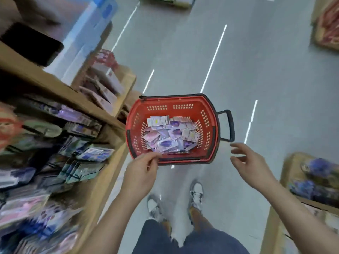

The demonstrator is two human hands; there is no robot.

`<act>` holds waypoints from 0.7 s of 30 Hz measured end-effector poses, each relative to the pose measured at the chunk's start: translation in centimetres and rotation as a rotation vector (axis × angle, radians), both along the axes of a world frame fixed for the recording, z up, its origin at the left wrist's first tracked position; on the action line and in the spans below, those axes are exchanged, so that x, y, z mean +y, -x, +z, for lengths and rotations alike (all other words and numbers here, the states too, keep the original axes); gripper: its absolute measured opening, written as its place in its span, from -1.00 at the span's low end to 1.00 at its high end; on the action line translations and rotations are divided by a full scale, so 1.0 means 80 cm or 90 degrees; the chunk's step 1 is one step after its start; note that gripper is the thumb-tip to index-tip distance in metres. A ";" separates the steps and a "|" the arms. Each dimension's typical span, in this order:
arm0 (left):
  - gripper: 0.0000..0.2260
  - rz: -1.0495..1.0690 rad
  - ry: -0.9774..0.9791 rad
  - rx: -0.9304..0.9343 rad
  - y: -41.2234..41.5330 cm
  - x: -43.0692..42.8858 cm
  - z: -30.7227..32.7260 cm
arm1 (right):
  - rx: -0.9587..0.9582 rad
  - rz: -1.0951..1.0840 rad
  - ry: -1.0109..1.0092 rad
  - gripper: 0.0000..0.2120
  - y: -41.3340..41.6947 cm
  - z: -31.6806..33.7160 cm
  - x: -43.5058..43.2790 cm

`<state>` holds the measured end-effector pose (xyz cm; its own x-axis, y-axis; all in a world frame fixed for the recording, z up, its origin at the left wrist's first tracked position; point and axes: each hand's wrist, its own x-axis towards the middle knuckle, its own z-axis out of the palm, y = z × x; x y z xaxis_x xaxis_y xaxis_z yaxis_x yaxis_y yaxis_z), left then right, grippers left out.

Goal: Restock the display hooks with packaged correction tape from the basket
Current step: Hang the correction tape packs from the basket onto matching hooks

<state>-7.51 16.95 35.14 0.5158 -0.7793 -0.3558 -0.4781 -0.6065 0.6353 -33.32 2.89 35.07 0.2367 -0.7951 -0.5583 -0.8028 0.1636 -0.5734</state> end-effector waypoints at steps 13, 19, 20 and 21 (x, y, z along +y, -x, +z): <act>-0.71 0.053 -0.163 0.169 -0.075 -0.177 -0.376 | -0.040 -0.077 -0.138 -0.43 -0.167 -0.355 -0.127; -0.47 -0.281 -0.151 -0.110 -0.076 -0.248 -0.556 | 0.125 0.050 -0.134 -0.14 -0.201 -0.576 -0.156; -0.43 -0.349 -0.120 -0.180 -0.074 -0.265 -0.579 | 0.157 0.066 -0.116 -0.16 -0.201 -0.608 -0.163; -0.37 -0.416 -0.096 -0.236 -0.071 -0.281 -0.600 | 0.182 0.088 -0.104 -0.16 -0.202 -0.633 -0.168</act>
